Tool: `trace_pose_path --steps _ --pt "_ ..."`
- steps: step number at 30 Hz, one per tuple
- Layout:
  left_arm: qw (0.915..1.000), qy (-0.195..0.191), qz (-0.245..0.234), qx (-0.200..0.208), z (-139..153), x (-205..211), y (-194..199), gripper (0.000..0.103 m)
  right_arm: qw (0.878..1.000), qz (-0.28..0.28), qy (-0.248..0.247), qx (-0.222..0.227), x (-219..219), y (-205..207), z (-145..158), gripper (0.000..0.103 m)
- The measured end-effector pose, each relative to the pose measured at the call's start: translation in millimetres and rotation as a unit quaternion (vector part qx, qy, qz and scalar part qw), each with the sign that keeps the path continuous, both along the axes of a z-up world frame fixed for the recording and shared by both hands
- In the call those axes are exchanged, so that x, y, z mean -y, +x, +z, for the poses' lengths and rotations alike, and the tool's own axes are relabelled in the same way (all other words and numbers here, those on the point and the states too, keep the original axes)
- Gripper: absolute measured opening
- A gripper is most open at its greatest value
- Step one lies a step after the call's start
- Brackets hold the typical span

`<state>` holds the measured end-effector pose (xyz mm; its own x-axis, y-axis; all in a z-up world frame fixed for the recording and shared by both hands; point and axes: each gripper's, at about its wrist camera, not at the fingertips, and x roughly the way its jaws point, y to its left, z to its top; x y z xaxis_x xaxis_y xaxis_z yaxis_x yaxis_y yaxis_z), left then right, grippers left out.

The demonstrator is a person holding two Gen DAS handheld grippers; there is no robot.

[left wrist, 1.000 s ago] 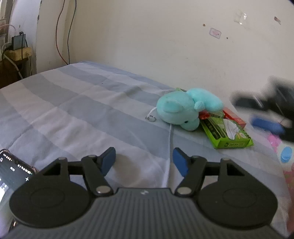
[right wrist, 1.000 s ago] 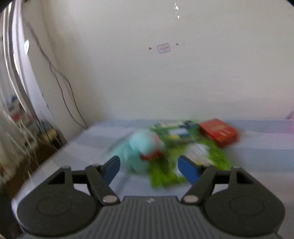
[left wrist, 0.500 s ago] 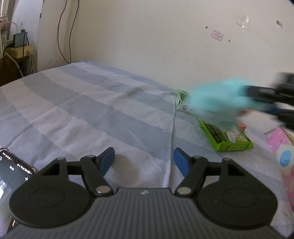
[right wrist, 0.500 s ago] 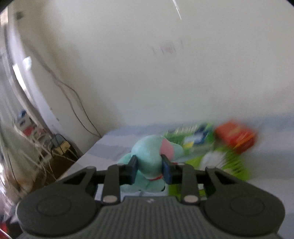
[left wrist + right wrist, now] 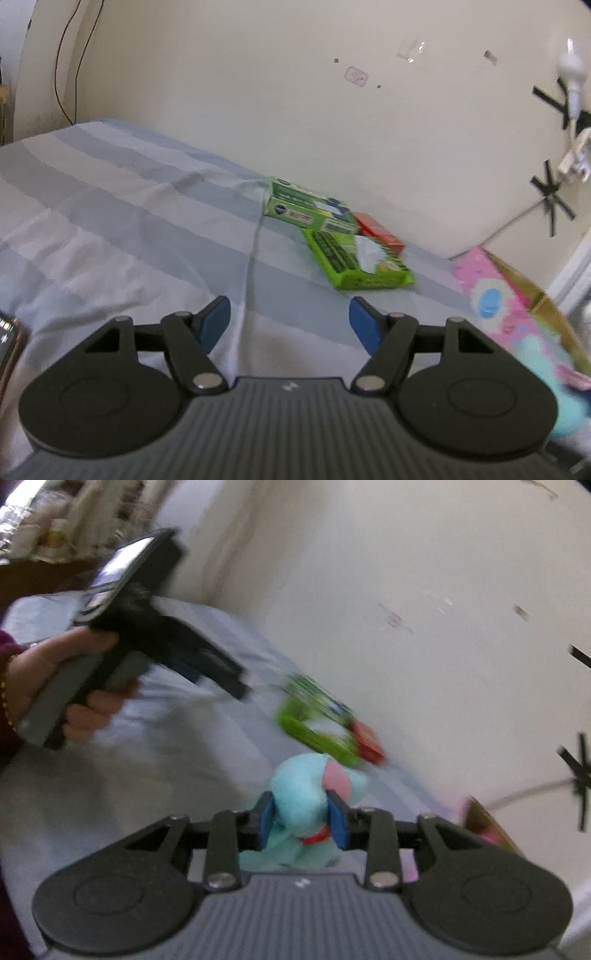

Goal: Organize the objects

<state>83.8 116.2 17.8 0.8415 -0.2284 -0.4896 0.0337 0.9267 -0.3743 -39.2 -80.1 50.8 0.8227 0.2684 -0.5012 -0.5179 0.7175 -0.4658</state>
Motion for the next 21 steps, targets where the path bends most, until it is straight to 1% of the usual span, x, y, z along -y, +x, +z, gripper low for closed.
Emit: trace_pose_path --steps 1,2,3,5,7,9,11,12,14,16,19,20,21 --pt "1.0 -0.008 -0.004 -0.002 3.2 -3.5 -5.9 0.073 1.0 0.016 0.016 0.002 -7.7 -2.9 -1.0 0.043" --pt "0.9999 -0.012 -0.005 -0.003 6.2 -6.8 -11.9 0.073 0.999 0.034 0.036 -0.003 -14.5 -3.2 -1.1 0.046" --pt "0.9999 -0.012 -0.003 -0.003 9.3 -10.3 -17.6 0.073 0.997 0.052 0.062 -0.014 -22.1 -2.0 -1.8 0.047" --pt "1.0 -0.006 0.0 -0.005 14.6 -18.1 -28.6 0.073 0.992 0.07 0.103 -0.032 -28.3 3.8 -3.8 0.048" --pt "0.9999 -0.005 0.002 -0.012 17.4 -25.9 -38.3 0.073 0.986 0.074 0.144 -0.049 -22.9 7.4 -4.8 0.052" --pt "0.9997 -0.014 -0.006 -0.02 17.1 -32.2 -45.8 0.073 0.977 0.068 0.191 -0.068 -10.8 6.4 -3.4 0.057" --pt "0.9992 -0.021 -0.02 -0.028 15.2 -32.5 -50.2 0.073 0.97 0.055 0.224 -0.081 6.1 7.4 -2.7 0.058" --pt "0.9986 -0.025 -0.033 -0.034 13.0 -31.0 -50.8 0.073 0.968 0.046 0.233 -0.085 14.0 9.0 -3.2 0.059" --pt "0.9965 -0.037 -0.055 -0.051 8.8 -24.7 -46.2 0.078 0.962 0.031 0.249 -0.104 25.1 11.8 -8.9 0.063" --pt "0.9934 -0.043 -0.085 -0.064 6.1 -14.0 -40.8 0.079 0.956 0.021 0.26 -0.133 34.8 22.9 -14.1 0.071" --pt "0.9903 -0.039 -0.112 -0.072 1.6 3.3 -35.4 0.079 0.948 0.006 0.275 -0.162 40.9 38.5 -23.7 0.074" --pt "0.9899 -0.034 -0.116 -0.074 -1.3 9.9 -34.8 0.079 0.941 0.003 0.287 -0.18 49.1 45.2 -30.3 0.075" --pt "0.9891 -0.025 -0.122 -0.078 -4.8 16.9 -32.4 0.078 0.935 0.005 0.293 -0.198 48.2 54.0 -35.5 0.077"
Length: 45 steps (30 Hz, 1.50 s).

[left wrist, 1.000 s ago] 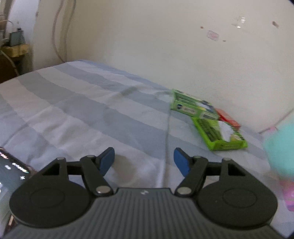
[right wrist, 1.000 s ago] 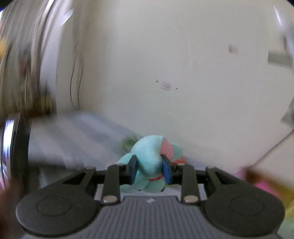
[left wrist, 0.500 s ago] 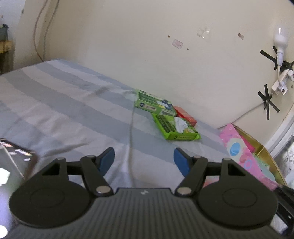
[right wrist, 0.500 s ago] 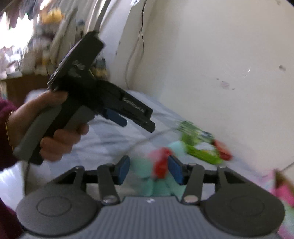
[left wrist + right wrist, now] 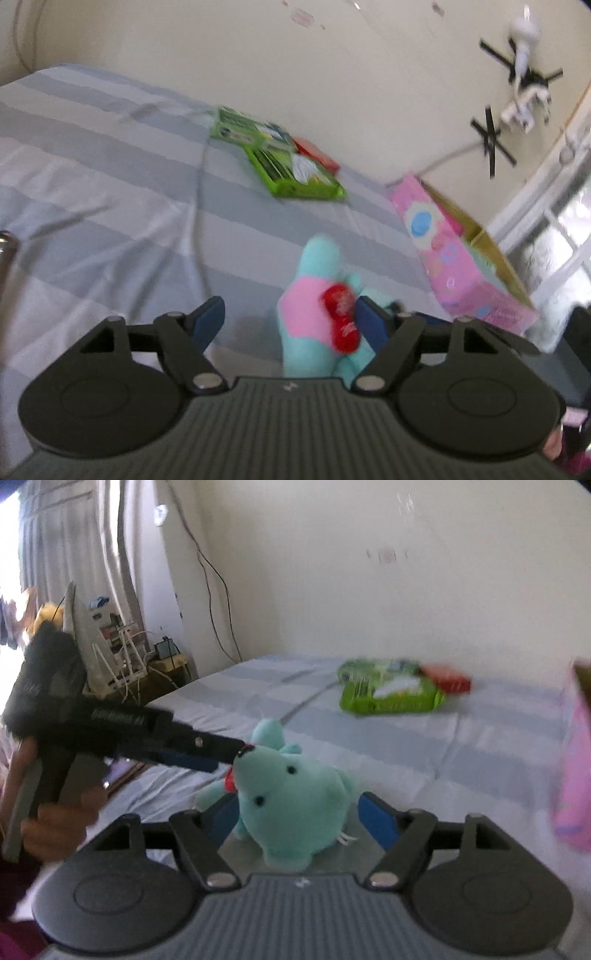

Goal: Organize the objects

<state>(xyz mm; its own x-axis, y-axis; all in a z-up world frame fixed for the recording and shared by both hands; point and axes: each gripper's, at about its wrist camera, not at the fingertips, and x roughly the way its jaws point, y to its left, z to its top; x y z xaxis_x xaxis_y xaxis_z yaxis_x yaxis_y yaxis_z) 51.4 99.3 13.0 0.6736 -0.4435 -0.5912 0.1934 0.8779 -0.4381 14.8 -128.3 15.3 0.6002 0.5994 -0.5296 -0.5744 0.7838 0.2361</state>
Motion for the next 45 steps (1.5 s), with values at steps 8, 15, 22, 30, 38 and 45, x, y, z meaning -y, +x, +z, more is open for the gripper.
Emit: trace_pose_path --steps 8,15,22,30,38,45 --pt "0.9981 -0.025 -0.056 0.012 20.2 31.7 5.6 0.044 0.999 -0.032 0.005 0.024 11.5 -1.5 6.3 0.057" --pt "0.9863 0.007 -0.149 0.07 67.0 155.0 35.1 0.044 0.979 -0.166 -0.021 0.12 99.2 -22.7 41.3 0.058" --pt "0.9736 0.098 -0.16 0.13 87.6 308.4 75.1 0.067 0.948 -0.302 -0.041 0.094 217.8 16.6 62.7 0.067" --pt "0.972 0.163 -0.11 0.129 56.1 336.9 92.5 0.072 0.926 -0.351 -0.103 0.091 268.8 59.0 44.1 0.076" --pt "0.9751 0.16 -0.089 0.125 58.4 317.8 84.5 0.072 0.931 -0.344 -0.058 0.106 264.3 22.1 40.5 0.075" --pt "0.976 0.165 -0.06 0.129 72.0 270.5 58.6 0.072 0.935 -0.335 -0.032 0.112 249.7 19.0 57.5 0.065"
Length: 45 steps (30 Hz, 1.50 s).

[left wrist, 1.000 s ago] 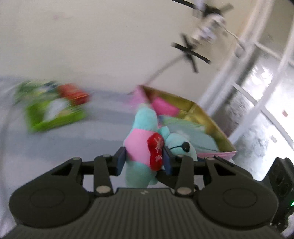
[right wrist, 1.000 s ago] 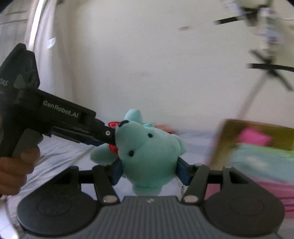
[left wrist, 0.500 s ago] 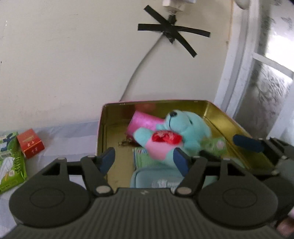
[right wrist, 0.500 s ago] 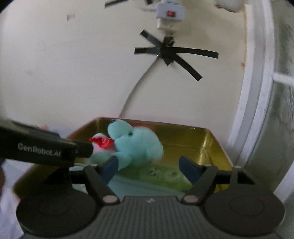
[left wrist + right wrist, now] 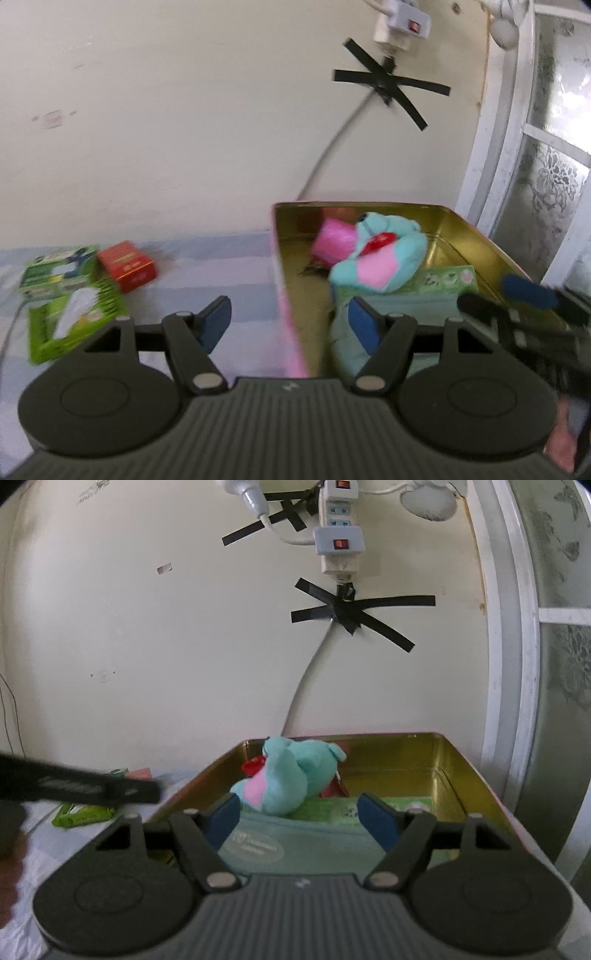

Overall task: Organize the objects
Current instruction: 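Carry the teal plush toy into the pink tin and open both grippers, then move the right gripper to the green wet-wipes packet and close on it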

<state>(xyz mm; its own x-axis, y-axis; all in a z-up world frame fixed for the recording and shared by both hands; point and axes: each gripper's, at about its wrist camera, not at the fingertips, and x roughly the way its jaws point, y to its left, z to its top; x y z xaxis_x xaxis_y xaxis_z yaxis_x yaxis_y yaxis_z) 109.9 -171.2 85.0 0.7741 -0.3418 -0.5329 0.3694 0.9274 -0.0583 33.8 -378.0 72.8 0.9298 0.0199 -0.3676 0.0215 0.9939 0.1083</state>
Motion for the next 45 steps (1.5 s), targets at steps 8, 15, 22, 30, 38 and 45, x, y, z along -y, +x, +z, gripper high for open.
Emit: trace_pose_path --steps 8,15,22,30,38,45 --pt "0.9963 -0.025 0.078 -0.027 -8.2 -102.0 -19.3 0.072 0.986 0.022 0.021 -0.163 -13.1 125.9 -0.6 0.043" --pt "0.9934 -0.047 0.099 -0.034 -17.1 -158.5 -27.9 0.072 0.978 0.055 0.016 -0.199 -47.2 156.4 10.4 0.046" --pt "0.9898 -0.059 0.12 -0.05 -41.7 -199.7 -18.1 0.072 0.991 0.019 0.005 -0.131 -49.2 134.3 46.6 0.047" --pt "0.9662 -0.065 0.247 -0.032 -70.3 -267.7 3.2 0.072 0.973 0.163 0.027 -0.159 -175.4 157.5 22.1 0.053" --pt "0.9608 -0.079 0.265 -0.027 -86.0 -281.7 8.3 0.072 0.966 0.147 0.063 -0.203 -245.2 230.3 -58.9 0.07" --pt "0.9584 -0.1 0.265 -0.032 -85.8 -289.6 6.1 0.072 0.948 0.199 0.116 -0.221 -247.2 231.6 -72.9 0.047"
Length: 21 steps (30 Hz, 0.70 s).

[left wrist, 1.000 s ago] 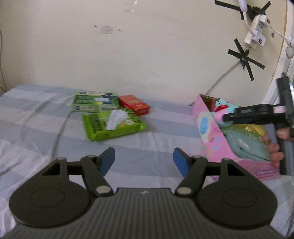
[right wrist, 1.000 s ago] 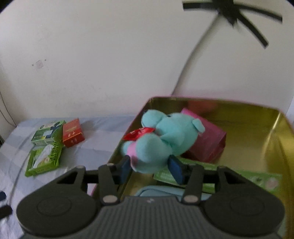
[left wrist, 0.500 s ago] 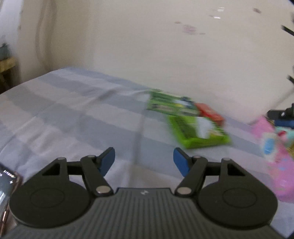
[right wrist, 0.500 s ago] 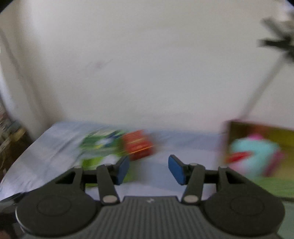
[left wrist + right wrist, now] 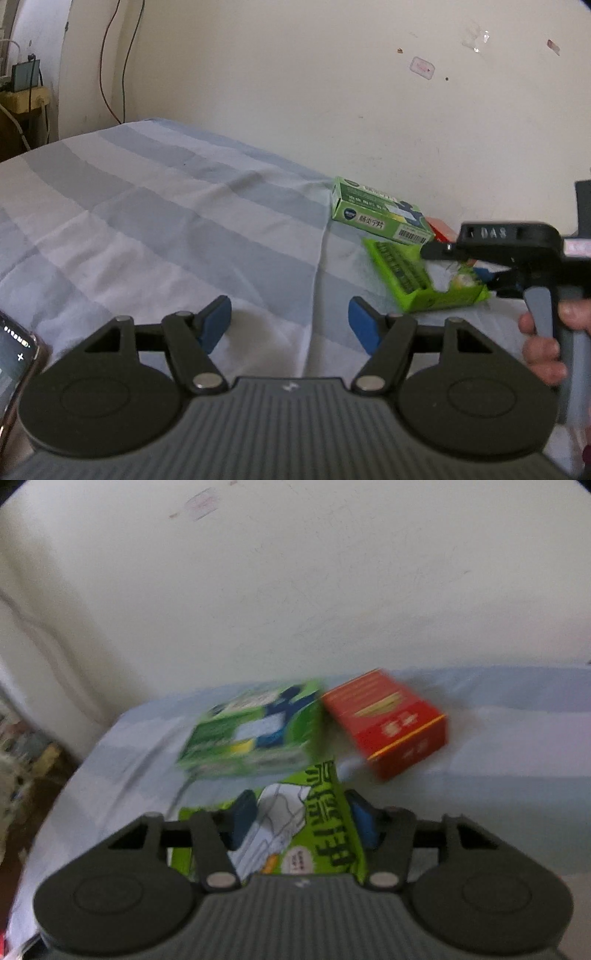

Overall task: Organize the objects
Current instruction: 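Move the right gripper to the green wet-wipes packet and close on it, then carry the wet-wipes packet into the pink tin and open the right gripper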

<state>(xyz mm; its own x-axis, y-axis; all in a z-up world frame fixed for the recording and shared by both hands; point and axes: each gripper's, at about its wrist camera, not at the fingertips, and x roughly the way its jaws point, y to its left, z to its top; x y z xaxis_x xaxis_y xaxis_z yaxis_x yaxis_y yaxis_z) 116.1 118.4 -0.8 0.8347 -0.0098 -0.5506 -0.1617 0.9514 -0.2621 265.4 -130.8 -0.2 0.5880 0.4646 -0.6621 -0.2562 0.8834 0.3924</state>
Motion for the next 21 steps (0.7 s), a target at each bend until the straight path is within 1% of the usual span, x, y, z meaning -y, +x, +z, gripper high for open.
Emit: trace_pose_path --steps 2,5,7,9,10,12,13,14,15,16,17,18,19,20,21 --pt "0.9999 -0.016 -0.005 0.001 -0.1 -2.1 0.3 0.072 0.999 0.032 0.002 0.001 -7.4 -14.8 -0.3 0.046" --pt "0.9981 -0.058 -0.023 0.005 -1.5 -9.1 0.6 0.073 0.997 0.07 0.009 0.011 -11.6 -45.3 -2.7 0.045" --pt "0.9963 -0.081 -0.027 0.006 -2.3 -13.1 1.2 0.073 0.997 0.08 0.015 0.015 -11.3 -61.7 -1.7 0.046" --pt "0.9933 -0.106 -0.047 0.006 -3.5 -14.0 2.9 0.073 0.996 0.086 0.031 0.012 -10.3 -73.5 -1.4 0.047" --pt "0.9923 -0.109 -0.058 0.006 -3.9 -12.1 3.0 0.072 0.996 0.082 0.036 0.018 -7.9 -78.9 0.5 0.047" --pt "0.9919 -0.099 -0.079 0.004 -3.8 -3.9 3.4 0.072 0.997 0.067 0.037 0.032 -0.4 -89.6 -1.1 0.048" --pt "0.9919 -0.091 -0.089 0.003 -3.8 1.3 3.3 0.07 0.997 0.059 0.039 0.028 2.4 -93.3 -3.6 0.049" --pt "0.9918 -0.081 -0.099 0.002 -3.7 6.1 3.1 0.068 0.997 0.054 0.055 0.028 7.7 -94.0 -5.4 0.049" --pt "0.9926 -0.063 -0.104 0.002 -3.4 12.3 1.5 0.067 0.996 0.054 0.068 0.029 10.2 -100.5 -8.2 0.048" --pt "0.9935 -0.047 -0.104 0.001 -3.0 16.5 -0.1 0.063 0.995 0.06 0.067 0.032 10.8 -106.7 -6.7 0.043" --pt "0.9938 -0.038 -0.104 0.002 -2.7 19.5 -1.8 0.062 0.995 0.066 0.066 0.033 9.6 -112.1 -6.6 0.038" --pt "0.9935 -0.039 -0.107 0.002 -2.3 20.6 -3.3 0.058 0.994 0.077 0.073 0.028 7.8 -118.6 -7.2 0.032" --pt "0.9926 -0.048 -0.112 0.0 -1.5 20.5 -3.8 0.052 0.994 0.078 0.074 0.03 6.6 -125.3 -6.0 0.029" --pt "0.9918 -0.06 -0.112 -0.007 -0.7 20.0 -4.9 0.052 0.994 0.075 0.064 0.038 4.9 -132.1 -3.9 0.029" --pt "0.991 -0.068 -0.115 -0.012 2.3 23.5 -7.3 0.052 0.995 0.07 0.045 0.057 4.8 -141.2 0.9 0.028"
